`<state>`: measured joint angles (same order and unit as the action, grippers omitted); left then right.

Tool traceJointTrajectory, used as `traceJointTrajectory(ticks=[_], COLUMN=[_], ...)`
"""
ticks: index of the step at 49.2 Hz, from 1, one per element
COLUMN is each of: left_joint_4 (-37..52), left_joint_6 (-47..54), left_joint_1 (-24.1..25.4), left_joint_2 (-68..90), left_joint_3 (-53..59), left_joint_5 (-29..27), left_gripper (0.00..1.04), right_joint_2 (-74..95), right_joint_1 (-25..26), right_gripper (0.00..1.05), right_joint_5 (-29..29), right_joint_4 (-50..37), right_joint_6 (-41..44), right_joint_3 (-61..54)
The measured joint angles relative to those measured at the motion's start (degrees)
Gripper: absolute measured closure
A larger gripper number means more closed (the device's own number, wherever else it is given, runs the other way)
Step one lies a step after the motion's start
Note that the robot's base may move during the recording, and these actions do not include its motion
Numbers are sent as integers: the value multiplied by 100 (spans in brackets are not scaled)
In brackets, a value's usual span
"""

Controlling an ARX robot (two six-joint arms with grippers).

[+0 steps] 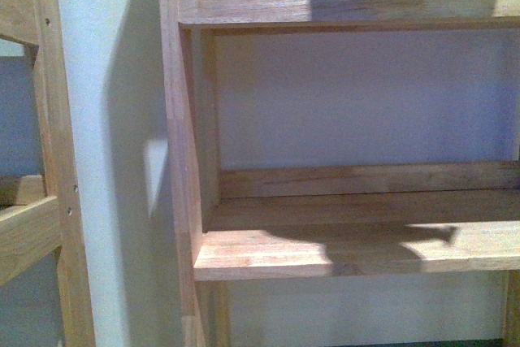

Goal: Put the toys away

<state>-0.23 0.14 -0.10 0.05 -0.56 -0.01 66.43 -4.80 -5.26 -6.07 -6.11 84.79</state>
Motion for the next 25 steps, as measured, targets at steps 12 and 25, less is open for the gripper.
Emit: traceJointTrajectory(ticks=[12,25], left_joint_4=[0,0], left_joint_6=[0,0], left_joint_1=[0,0], left_joint_2=[0,-2], left_joint_3=[2,0], left_joint_5=[0,0], left_gripper=[6,6], right_joint_2=[1425,2931], right_joint_1=[-31,-140], right_gripper=[97,97], right_joint_5=[4,-525], right_joint_4=[632,1318], right_joint_6=[-546,-1484], right_joint_3=[1775,3650])
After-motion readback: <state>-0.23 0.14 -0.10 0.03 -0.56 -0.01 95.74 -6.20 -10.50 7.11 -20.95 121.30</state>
